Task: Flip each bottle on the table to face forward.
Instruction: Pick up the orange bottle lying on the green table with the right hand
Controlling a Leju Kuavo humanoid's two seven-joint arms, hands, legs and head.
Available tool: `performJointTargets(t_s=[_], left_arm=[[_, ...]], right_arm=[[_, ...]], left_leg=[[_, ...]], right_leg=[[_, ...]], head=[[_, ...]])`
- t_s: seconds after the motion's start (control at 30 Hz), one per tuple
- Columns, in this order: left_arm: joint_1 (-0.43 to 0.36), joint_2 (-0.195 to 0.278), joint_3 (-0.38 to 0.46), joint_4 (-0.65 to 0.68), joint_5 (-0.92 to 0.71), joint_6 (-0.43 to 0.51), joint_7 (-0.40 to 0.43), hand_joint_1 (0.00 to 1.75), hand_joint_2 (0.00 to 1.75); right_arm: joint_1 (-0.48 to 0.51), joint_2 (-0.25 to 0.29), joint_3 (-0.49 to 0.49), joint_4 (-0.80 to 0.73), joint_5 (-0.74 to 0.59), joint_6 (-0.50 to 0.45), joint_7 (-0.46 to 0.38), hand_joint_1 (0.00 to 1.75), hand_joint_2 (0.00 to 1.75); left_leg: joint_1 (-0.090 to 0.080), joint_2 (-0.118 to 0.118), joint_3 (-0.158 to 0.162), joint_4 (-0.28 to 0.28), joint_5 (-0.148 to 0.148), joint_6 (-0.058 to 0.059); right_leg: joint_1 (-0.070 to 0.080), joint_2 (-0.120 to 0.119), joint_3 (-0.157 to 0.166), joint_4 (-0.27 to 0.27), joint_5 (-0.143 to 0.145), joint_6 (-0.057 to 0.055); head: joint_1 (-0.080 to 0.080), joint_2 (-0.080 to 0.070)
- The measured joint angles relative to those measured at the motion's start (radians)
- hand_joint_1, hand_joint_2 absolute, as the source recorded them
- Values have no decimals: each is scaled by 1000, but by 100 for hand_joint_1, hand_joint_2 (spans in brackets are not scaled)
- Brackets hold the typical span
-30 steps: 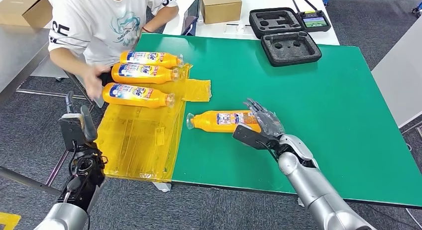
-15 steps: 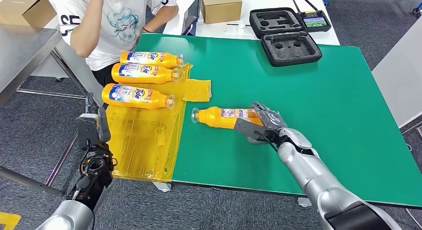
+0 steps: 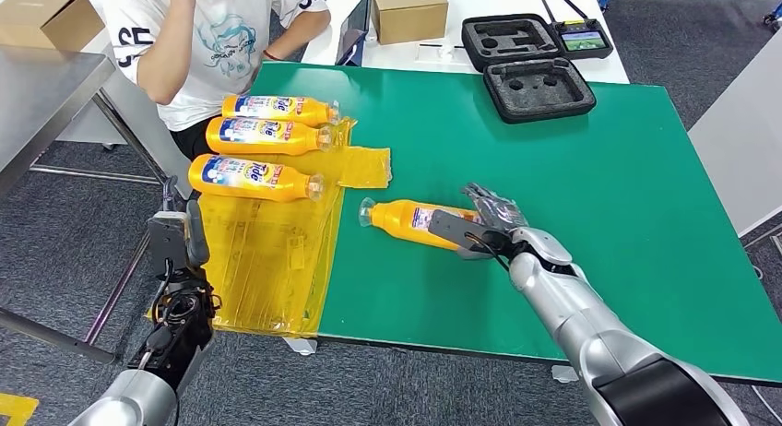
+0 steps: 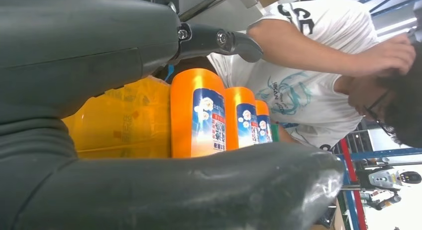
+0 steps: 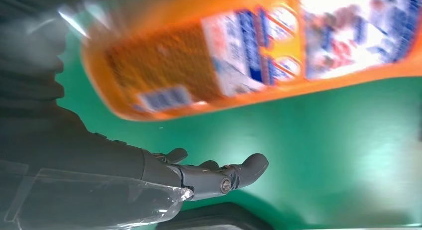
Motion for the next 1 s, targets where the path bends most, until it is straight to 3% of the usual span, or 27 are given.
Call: performJointTargets(t_s=[0.8,1.0], left_arm=[[13,-9,0,7,13,6,0,0,0],[16,-13,0,7,15,-11,1,0,0]], right_arm=[[-36,45,0,50,-20,13,-18,0,175],[-38,49,0,77,-20,82,5,0,175]], left_leg=[[0,0,0,0,0,0],[0,0,0,0,0,0]], right_leg=[[0,0,0,0,0,0],[0,0,0,0,0,0]], head=[[0,0],[0,0]])
